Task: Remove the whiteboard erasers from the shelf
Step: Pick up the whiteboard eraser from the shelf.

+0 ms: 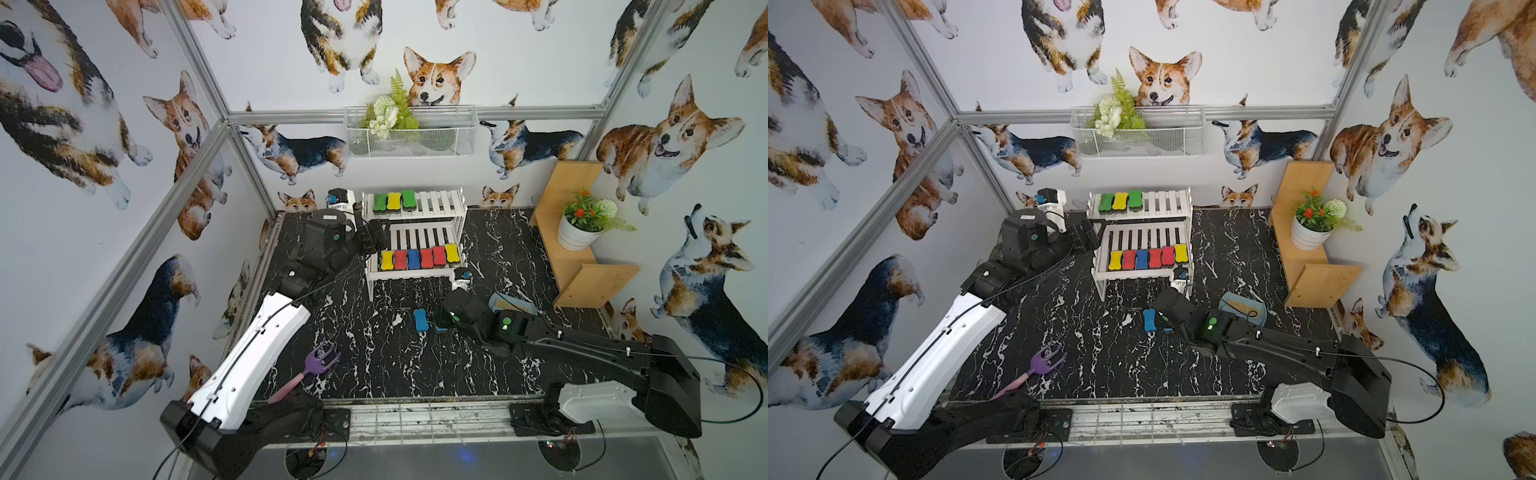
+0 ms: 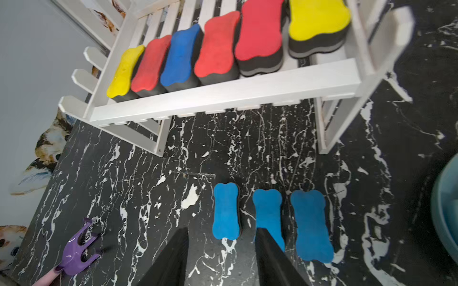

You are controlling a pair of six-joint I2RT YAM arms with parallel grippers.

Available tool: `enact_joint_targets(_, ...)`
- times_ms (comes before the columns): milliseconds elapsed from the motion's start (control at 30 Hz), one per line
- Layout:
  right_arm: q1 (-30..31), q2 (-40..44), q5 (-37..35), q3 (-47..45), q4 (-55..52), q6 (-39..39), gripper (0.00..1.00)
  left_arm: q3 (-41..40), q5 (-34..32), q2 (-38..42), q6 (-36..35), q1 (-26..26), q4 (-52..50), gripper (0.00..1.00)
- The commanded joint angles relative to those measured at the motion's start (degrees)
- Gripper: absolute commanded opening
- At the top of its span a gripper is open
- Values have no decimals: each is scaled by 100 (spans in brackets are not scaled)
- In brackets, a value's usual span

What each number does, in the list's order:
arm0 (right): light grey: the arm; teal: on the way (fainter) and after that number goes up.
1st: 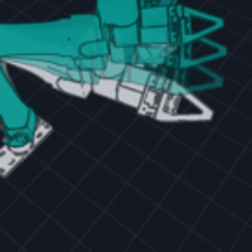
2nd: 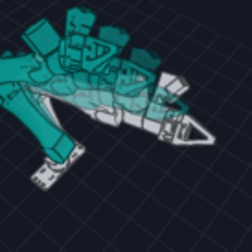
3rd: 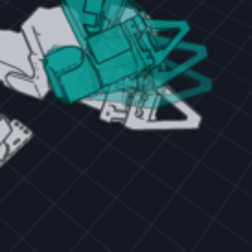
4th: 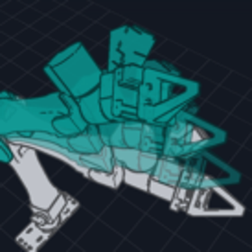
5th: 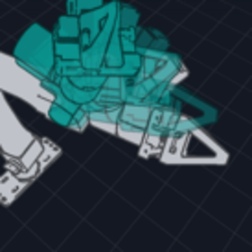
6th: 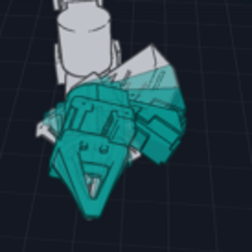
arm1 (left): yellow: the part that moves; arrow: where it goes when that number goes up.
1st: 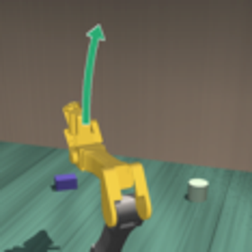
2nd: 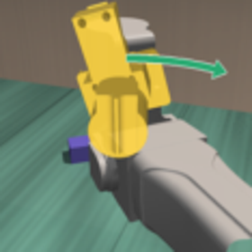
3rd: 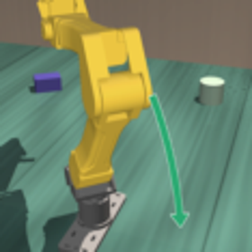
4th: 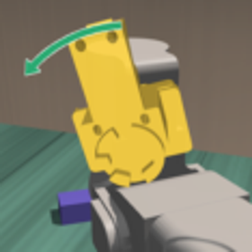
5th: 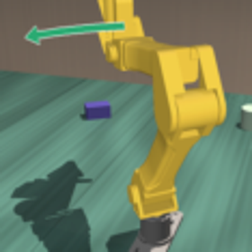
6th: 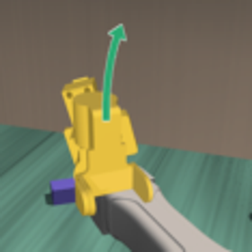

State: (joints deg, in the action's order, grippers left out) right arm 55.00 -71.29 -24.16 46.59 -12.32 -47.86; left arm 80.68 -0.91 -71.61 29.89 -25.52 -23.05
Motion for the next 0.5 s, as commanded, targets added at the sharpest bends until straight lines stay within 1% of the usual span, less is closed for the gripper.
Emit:
enact_joint_targets(0,-80,216,146,-177,-89,39,50,1032,-547,-720,-306,-277,-455,85)
enact_joint_targets(67,-136,332,166,-261,-91,48,50,1853,-705,-1344,-436,-430,-865,85)
enact_joint_targets(200,-295,552,204,-355,-146,140,50,3455,-707,-2652,-586,-547,-1812,80)
enact_joint_targets(267,-362,665,234,-457,-114,173,50,4077,-818,-3137,-668,-596,-2211,78)
enact_joint_targets(333,-447,677,306,-568,-64,161,50,4565,-988,-3511,-750,-668,-2480,75)
enact_joint_targets(367,-502,863,356,-628,-20,154,50,4768,-1068,-3666,-801,-718,-2563,74)
enact_joint_targets(467,-611,884,501,-722,52,158,50,5145,-1185,-3979,-913,-835,-2647,72)
